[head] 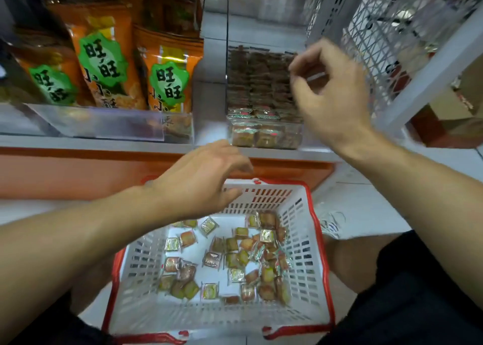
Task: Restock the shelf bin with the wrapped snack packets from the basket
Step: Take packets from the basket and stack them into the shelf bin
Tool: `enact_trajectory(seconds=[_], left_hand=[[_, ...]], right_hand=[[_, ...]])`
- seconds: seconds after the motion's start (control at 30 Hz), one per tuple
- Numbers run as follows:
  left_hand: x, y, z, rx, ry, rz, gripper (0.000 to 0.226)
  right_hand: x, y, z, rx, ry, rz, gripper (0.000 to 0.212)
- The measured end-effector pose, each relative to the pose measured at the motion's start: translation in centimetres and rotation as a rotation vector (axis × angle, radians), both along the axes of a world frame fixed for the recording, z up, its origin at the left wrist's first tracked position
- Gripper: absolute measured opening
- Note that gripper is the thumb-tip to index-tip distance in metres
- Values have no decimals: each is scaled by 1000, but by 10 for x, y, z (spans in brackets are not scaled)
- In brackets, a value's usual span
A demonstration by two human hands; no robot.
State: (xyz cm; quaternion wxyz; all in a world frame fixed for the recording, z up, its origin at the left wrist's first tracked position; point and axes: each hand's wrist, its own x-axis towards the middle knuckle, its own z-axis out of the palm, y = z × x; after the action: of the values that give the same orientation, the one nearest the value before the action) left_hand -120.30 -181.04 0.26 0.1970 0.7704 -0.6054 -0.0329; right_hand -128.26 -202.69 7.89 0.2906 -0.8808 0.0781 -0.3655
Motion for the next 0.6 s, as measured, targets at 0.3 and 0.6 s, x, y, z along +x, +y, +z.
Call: enact_trajectory(seconds=[0.3,0.6], left_hand=[[-13,68,-145,1032,285,149,67],[-33,45,-244,955,546,320,83]], right_hand=[[-68,52,-216,-250,1398,376,42],[-66,76,-348,-148,1504,278,96]])
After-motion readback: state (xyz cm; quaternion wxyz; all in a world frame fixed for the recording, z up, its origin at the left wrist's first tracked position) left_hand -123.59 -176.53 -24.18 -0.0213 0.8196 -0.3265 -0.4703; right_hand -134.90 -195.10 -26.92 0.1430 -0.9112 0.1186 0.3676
